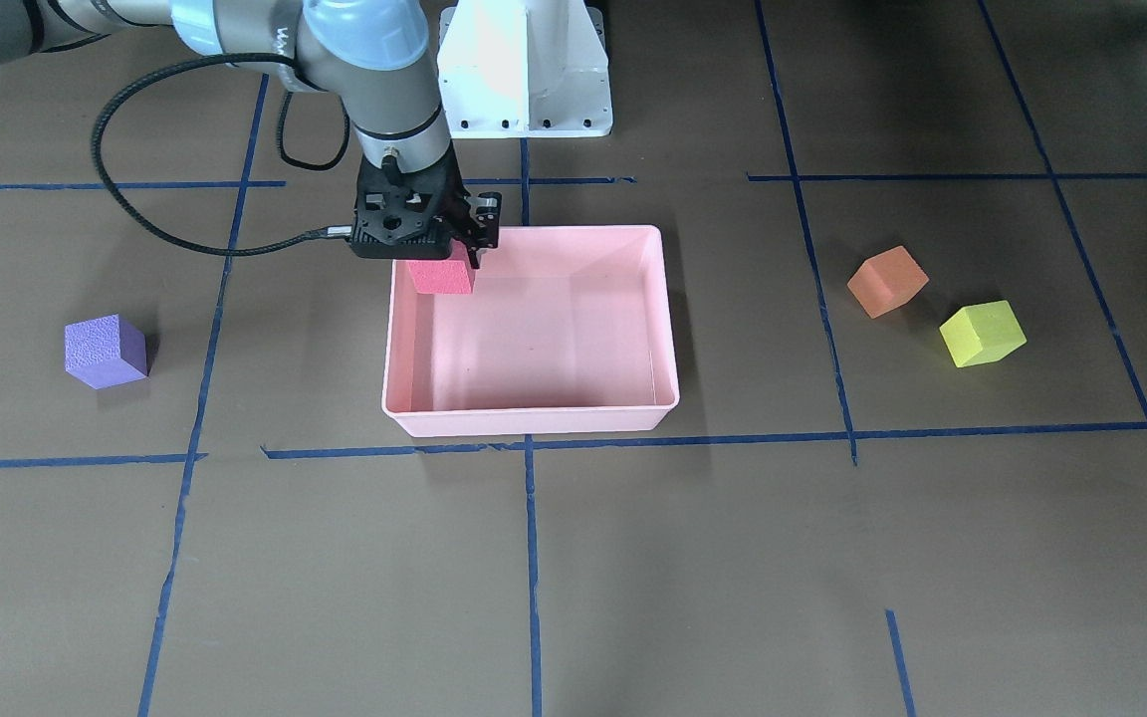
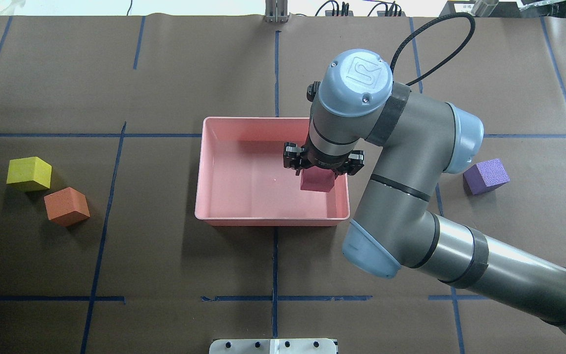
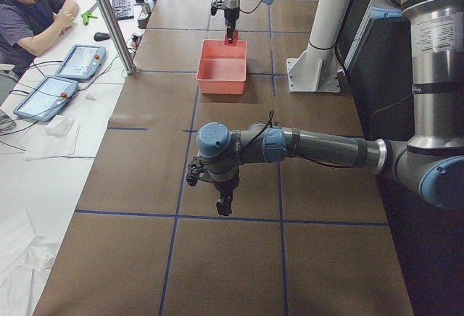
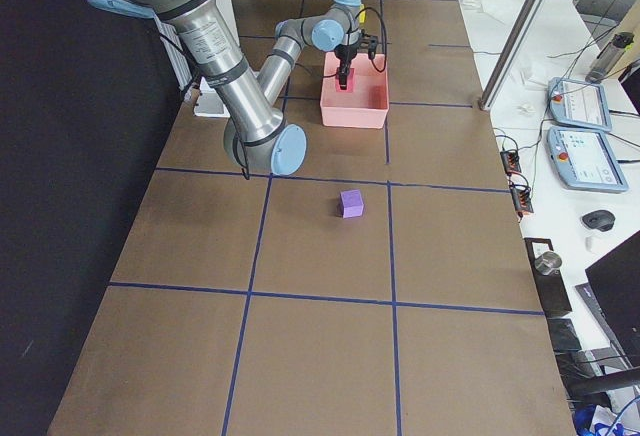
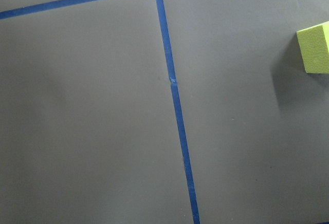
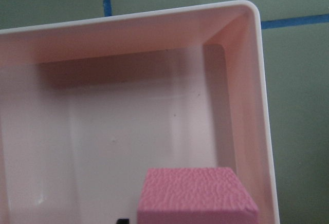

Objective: Place blocks into pink bin with both arms
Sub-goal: 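Carry the red cube over the pink bin and release it, then withdraw the right gripper while the left gripper moves toward the yellow cube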

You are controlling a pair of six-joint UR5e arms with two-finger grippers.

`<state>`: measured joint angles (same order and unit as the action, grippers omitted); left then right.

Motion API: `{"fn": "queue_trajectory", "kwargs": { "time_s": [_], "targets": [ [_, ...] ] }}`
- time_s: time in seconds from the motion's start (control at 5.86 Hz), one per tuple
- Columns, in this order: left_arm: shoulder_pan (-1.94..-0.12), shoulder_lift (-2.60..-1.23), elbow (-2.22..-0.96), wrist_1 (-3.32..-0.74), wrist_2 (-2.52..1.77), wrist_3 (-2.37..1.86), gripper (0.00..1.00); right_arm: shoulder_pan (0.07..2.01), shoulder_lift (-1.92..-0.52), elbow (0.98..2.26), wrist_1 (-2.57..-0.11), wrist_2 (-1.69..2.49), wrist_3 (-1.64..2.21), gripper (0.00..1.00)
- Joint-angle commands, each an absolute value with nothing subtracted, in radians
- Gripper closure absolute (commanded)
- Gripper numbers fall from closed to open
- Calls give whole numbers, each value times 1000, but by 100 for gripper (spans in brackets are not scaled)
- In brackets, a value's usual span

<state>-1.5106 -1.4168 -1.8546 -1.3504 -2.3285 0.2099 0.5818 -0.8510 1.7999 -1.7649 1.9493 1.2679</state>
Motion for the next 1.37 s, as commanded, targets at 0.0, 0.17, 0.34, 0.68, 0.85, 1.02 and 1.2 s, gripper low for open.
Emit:
{"fn": "queue_trajectory", "kwargs": {
  "time_s": [0.0, 0.17, 0.34, 0.68, 0.85, 1.02, 1.2],
  "targets": [
    [-1508, -1518, -1830, -1438, -2324, 206, 0, 618, -848, 1799, -1769, 1960, 1244, 0],
    [-1505, -1558, -1789, -1478, -2329, 206, 0, 688, -871, 1799, -1772, 2024, 1138, 0],
    [-1502, -1578, -1758, -1546, -2332, 184, 0, 769, -921, 1796, -1772, 2089, 994, 0],
    [-1379, -1551, -1758, -1741, -2326, -140, 0, 941, -1043, 1795, -1772, 2182, 644, 0],
    [-1309, -1533, -1749, -1803, -2322, -305, 0, 1030, -1119, 1793, -1772, 2213, 429, 0],
    [-1245, -1529, -1746, -1866, -2321, -477, 0, 1108, -1194, 1793, -1772, 2220, 244, 0],
    [-1188, -1528, -1734, -1937, -2312, -640, 0, 1173, -1268, 1793, -1769, 2250, 94, 0]
  ]
}}
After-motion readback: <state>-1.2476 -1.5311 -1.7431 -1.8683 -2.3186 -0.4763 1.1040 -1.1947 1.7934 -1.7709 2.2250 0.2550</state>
